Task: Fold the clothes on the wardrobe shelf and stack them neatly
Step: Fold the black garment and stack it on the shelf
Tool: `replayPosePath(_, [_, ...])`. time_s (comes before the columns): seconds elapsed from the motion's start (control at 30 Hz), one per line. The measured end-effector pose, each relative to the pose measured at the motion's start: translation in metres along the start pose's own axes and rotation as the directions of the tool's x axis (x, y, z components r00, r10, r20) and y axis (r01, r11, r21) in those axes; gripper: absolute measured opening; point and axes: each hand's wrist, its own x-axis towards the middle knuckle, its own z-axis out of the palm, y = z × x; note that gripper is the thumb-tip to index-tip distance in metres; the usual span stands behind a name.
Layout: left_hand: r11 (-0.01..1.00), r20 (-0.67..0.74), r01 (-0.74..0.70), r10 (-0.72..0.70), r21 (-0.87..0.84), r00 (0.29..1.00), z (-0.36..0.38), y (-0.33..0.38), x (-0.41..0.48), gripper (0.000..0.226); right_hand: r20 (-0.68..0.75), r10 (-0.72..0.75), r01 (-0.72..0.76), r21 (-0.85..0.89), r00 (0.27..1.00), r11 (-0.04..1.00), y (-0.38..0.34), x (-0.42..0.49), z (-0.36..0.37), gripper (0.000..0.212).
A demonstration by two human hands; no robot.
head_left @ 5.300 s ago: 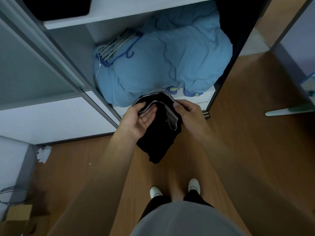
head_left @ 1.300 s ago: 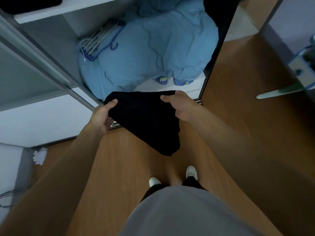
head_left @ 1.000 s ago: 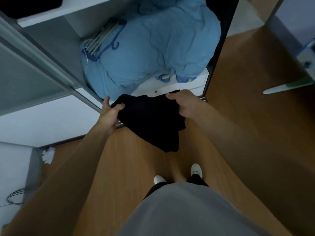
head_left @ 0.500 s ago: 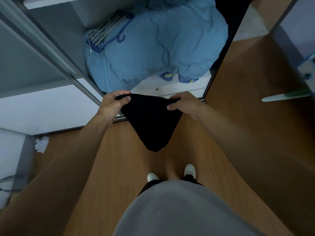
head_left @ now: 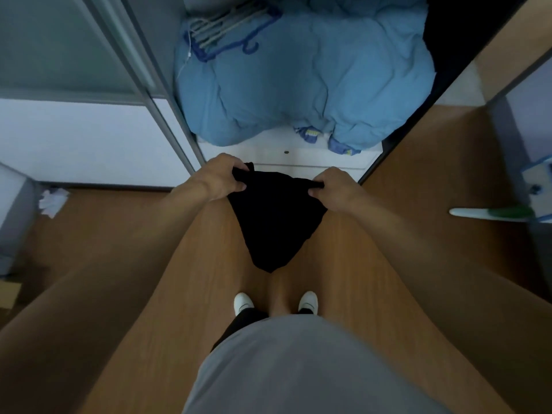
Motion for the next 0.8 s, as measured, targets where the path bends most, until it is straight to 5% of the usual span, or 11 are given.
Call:
replayPosePath(0.23, [0.95, -0.105, 0.073, -0.043, 0.302, 0.994, -0.02, -0.009, -0.009, 0.052, -0.046, -0.256, 0.247, -0.15, 0.966, 0.957, -0.011, -0.007, -0.009, 0.03])
replayPosePath(0.37, [0.908, 0.026, -0.141, 0.142, 0.394, 0.99, -0.025, 0.0, -0.013, 0.058, 0.029, -0.344, 0.345, -0.047, 0.939, 0.937, -0.024, -0.02, -0.02, 0.022])
replayPosePath(0.43, [0.898, 0.127, -0.221, 0.186, 0.381, 0.974, -0.02, 0.014, -0.015, 0.048, 0.044, -0.378, 0.379, -0.016, 0.925, 0.925, -0.034, -0.026, -0.026, 0.02])
replayPosePath(0.53, [0.896, 0.057, -0.208, 0.203, 0.392, 0.978, -0.014, 0.034, -0.017, 0.021, -0.002, -0.371, 0.371, -0.001, 0.929, 0.929, -0.037, -0.029, -0.035, 0.019])
replayPosePath(0.6, [0.921, -0.031, -0.193, 0.216, 0.339, 0.976, -0.015, 0.046, -0.02, 0.011, -0.155, -0.314, 0.34, 0.182, 0.937, 0.923, -0.03, -0.03, -0.04, 0.016])
replayPosePath(0.67, [0.947, -0.093, -0.189, 0.22, 0.261, 0.971, -0.019, 0.06, -0.022, 0.015, -0.309, -0.181, 0.32, 0.494, 0.934, 0.809, -0.016, -0.033, -0.04, 0.021])
replayPosePath(0.73, [0.956, -0.15, -0.195, 0.23, 0.22, 0.961, -0.025, 0.076, -0.025, 0.021, -0.251, -0.089, 0.25, 0.737, 0.964, 0.629, 0.0, -0.038, -0.025, 0.033])
replayPosePath(0.8, [0.958, -0.217, -0.199, 0.243, 0.208, 0.945, -0.032, 0.091, -0.025, 0.024, -0.11, -0.086, 0.139, 0.805, 0.99, 0.577, 0.009, -0.039, -0.002, 0.035])
